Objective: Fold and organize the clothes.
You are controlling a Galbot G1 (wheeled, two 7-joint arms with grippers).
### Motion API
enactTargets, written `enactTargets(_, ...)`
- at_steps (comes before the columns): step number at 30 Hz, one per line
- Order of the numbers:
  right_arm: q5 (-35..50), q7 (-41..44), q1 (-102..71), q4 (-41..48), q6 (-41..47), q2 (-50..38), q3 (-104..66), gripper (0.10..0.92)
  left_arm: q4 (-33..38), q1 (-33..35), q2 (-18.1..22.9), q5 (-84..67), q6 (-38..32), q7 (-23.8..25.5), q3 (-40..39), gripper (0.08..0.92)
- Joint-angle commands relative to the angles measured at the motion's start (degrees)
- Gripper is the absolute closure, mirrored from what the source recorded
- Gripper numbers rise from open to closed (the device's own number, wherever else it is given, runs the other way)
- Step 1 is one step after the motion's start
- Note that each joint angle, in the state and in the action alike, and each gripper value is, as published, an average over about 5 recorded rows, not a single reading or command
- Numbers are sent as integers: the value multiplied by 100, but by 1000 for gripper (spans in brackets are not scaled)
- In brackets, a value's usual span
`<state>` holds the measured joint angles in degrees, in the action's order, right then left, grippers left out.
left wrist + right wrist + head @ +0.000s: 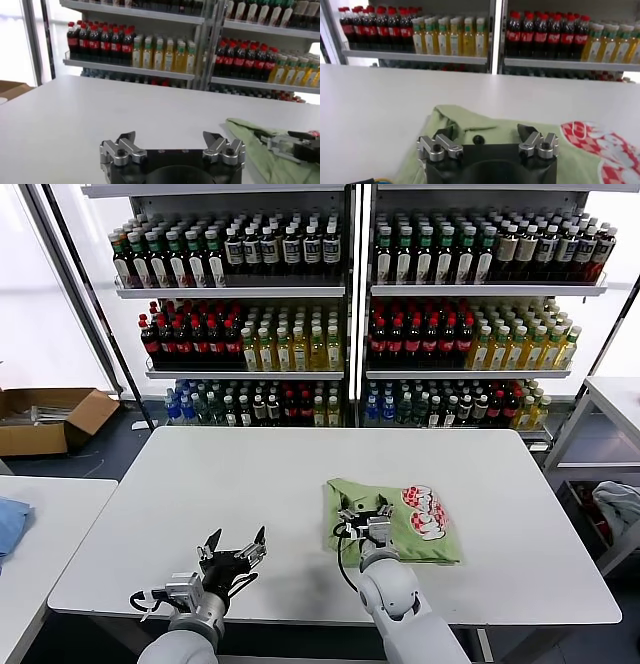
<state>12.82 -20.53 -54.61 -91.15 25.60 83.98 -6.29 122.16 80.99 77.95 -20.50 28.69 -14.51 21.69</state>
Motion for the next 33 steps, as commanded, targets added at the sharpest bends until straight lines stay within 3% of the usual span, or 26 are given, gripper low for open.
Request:
enactTargets(1,13,15,-12,372,-31,193,-16,203,-17,1,-33,-37,-11,7,24,177)
enactTargets(18,-377,480,-345,-860,-879,-117,-33,203,40,22,49,-16,10,37,-108,177)
enactTargets(33,-408,-151,-635,-628,-558,-62,-250,203,170,179,93,16,3,50,-178,177)
